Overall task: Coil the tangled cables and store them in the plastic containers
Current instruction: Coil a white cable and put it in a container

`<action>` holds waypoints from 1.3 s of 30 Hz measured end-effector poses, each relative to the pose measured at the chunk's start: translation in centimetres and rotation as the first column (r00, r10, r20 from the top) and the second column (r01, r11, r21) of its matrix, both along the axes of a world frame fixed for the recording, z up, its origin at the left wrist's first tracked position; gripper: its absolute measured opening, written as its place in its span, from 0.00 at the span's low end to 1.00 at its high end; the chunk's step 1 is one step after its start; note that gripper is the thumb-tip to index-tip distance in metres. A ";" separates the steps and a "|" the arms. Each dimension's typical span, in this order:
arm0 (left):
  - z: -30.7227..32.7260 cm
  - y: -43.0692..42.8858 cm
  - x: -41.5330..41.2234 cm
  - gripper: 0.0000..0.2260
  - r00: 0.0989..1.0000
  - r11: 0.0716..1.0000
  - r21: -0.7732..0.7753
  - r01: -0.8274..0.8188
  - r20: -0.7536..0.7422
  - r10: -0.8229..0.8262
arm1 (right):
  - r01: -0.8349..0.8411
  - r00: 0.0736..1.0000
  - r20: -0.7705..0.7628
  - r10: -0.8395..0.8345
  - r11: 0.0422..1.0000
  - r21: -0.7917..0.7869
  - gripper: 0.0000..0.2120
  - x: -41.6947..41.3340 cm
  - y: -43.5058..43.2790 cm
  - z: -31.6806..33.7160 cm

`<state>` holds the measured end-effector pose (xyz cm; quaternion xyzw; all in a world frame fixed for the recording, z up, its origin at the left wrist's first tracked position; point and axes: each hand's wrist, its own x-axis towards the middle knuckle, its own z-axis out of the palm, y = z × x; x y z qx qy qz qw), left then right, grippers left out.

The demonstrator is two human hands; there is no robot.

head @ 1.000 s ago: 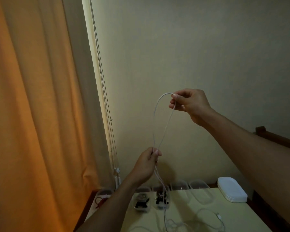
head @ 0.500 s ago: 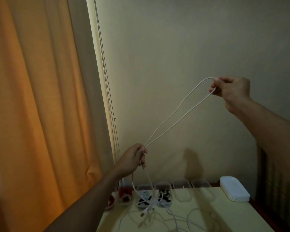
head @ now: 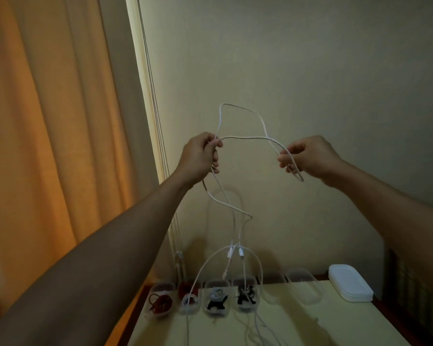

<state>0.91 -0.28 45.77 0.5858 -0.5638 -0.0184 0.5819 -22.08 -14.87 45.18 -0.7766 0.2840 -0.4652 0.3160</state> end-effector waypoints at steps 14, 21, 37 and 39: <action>-0.2 1.3 -0.4 0.09 0.978 0.999 0.021 0.024 -0.209 -0.019 | -0.178 0.978 0.161 0.136 0.943 0.281 0.07 0.3 0.7 -2.9; 1.4 1.3 -1.5 0.09 0.897 0.987 -0.139 0.083 -0.421 -0.135 | -0.321 0.947 0.164 0.277 0.855 0.406 0.13 2.0 3.1 -5.2; 2.6 1.0 -2.0 0.07 0.928 0.990 -0.111 0.084 -0.355 -0.118 | -0.286 0.940 -0.045 0.338 0.854 0.434 0.19 7.6 7.2 -21.4; 2.3 1.1 -1.8 0.08 0.933 0.993 -0.091 0.078 -0.343 -0.104 | -0.260 0.963 0.050 0.265 0.864 0.431 0.18 8.0 6.9 -21.6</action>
